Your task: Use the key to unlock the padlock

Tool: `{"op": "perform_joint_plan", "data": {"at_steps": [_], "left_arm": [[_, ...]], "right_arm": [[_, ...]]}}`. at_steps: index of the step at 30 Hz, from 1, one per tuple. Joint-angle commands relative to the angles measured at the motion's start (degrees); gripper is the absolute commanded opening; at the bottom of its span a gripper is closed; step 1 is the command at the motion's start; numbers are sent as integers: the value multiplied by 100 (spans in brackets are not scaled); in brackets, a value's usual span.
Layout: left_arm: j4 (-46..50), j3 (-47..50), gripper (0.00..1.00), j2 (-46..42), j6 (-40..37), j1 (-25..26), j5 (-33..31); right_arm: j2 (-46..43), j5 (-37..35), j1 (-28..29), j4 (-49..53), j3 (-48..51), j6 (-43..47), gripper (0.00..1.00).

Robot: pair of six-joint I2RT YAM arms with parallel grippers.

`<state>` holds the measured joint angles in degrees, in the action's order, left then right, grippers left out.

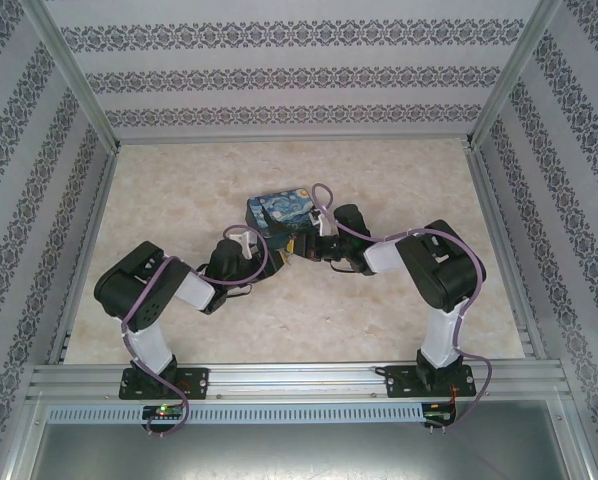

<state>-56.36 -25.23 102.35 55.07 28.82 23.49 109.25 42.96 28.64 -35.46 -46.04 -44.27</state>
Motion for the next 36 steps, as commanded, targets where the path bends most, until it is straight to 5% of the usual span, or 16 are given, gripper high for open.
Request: {"op": "perform_joint_plan", "data": {"at_steps": [1,27,32,36], "left_arm": [[-616,21,40,191,372,93,47],[-550,-291,16,339,581,289,-293],[-148,-308,0,220,515,291,-317],[635,-374,0,-65,269,295,-398]], "right_arm": [[131,195,71,-89,-72,-130,0],[354,198,54,-669,139,-407,0],[447,80,69,-703,187,-545,0],[439,-40,89,-657,189,-637,0]]}}
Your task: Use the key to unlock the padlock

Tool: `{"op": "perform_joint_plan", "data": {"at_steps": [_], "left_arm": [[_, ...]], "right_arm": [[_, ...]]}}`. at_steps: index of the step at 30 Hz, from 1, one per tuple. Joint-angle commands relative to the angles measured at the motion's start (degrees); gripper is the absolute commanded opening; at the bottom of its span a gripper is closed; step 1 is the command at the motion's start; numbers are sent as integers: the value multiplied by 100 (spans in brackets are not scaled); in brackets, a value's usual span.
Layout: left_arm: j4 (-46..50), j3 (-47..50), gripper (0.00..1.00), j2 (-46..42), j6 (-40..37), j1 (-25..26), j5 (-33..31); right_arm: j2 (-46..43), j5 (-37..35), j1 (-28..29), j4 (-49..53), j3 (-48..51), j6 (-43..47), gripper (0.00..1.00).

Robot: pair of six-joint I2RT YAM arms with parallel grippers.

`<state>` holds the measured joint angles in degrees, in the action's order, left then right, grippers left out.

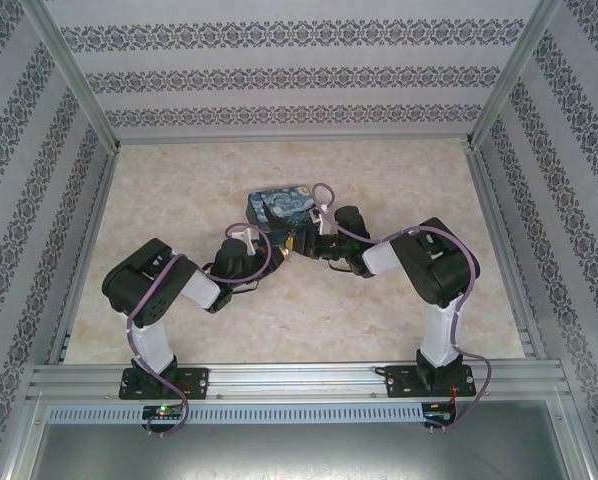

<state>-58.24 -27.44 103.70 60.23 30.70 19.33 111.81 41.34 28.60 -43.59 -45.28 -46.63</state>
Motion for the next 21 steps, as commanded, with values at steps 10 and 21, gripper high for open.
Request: {"op": "perform_joint_plan", "data": {"at_steps": [10,21], "left_arm": [[3949,-958,0,-1148,-1794,359,-889],[5205,-1724,0,-1141,-3155,1060,-2087]], "right_arm": [[210,-179,214,323,125,-590,0],[271,-259,278,383,74,-716,0]]}}
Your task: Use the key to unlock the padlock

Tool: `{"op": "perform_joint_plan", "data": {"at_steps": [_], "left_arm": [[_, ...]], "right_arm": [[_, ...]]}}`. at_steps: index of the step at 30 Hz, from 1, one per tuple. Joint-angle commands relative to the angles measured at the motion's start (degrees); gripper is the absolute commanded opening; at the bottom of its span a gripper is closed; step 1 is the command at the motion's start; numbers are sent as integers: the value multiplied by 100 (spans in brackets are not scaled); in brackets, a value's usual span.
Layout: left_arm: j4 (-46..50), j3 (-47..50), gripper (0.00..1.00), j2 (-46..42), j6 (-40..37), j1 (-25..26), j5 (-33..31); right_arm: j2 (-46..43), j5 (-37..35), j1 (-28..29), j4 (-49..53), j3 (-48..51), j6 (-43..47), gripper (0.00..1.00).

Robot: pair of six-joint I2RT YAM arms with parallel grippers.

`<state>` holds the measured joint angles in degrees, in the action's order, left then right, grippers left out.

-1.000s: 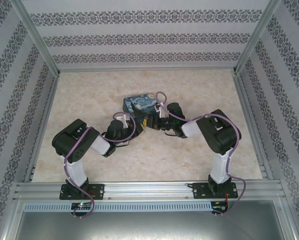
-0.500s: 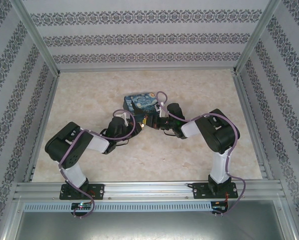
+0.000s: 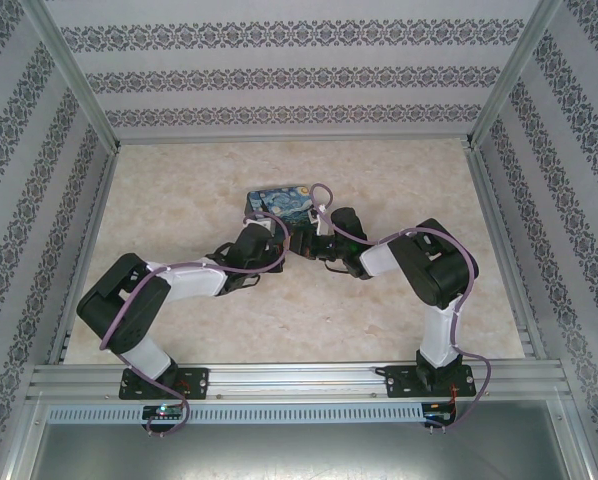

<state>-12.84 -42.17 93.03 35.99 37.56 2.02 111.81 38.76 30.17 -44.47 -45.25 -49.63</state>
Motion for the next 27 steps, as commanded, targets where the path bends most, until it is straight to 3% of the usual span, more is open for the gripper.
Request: {"op": "perform_joint_plan", "data": {"at_steps": [1,7,11,12,16,17,22,27], "left_arm": [[768,-316,0,-74,-838,445,-518],[1140,-442,0,-53,-1089,643,-1270],[1155,-441,0,-65,-1048,656,-1203],[1123,-414,5,-79,-996,660,-1165],[827,-147,54,-350,-645,632,-1059],[762,-65,61,-478,-519,592,-1034],[658,258,79,-1189,31,292,-818],[329,529,83,-1590,522,-170,-27]], "right_arm": [[279,0,120,448,70,-432,0],[305,2,113,447,37,-460,0],[322,26,117,424,15,-494,0],[324,26,120,422,6,-495,0],[315,26,87,422,24,-487,0],[315,33,78,426,34,-472,0],[332,119,-18,418,97,-417,0],[324,290,-90,369,126,-360,0]]}}
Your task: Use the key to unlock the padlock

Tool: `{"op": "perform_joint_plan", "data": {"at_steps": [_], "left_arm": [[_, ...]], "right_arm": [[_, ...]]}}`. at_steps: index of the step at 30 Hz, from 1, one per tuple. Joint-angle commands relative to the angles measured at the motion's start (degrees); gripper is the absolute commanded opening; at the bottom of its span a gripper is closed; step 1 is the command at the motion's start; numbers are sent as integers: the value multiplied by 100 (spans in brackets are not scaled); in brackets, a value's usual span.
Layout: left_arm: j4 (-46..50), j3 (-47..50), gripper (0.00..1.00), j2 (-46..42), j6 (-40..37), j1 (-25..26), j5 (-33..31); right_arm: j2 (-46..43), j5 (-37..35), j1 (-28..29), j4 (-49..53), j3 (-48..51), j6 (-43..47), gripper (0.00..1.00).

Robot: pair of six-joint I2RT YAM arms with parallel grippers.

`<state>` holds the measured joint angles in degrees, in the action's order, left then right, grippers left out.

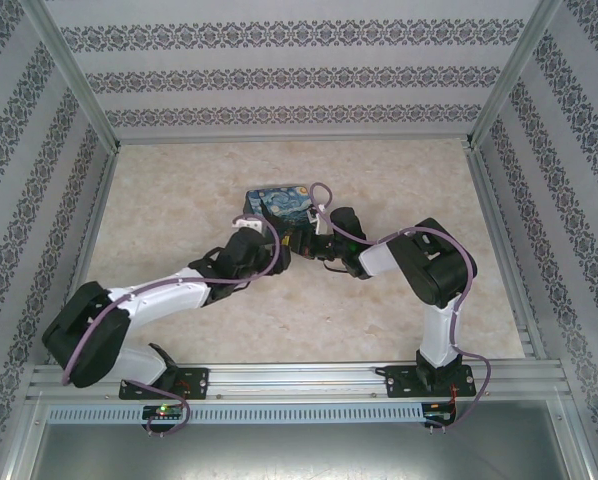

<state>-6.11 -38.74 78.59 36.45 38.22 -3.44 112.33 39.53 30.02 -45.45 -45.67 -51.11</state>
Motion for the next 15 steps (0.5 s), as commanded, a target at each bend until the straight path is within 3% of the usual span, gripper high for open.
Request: {"op": "perform_joint_plan", "data": {"at_steps": [1,6,15], "left_arm": [[-527,274,83,-167,626,-348,760],[-1720,751,77,-37,1150,-669,1697],[-3736,1304,61,877,1761,-912,2515]], "right_arm": [[256,241,-84,467,170,-208,0],[219,276,-93,459,175,-210,0],[236,445,-93,318,140,-310,0]]}}
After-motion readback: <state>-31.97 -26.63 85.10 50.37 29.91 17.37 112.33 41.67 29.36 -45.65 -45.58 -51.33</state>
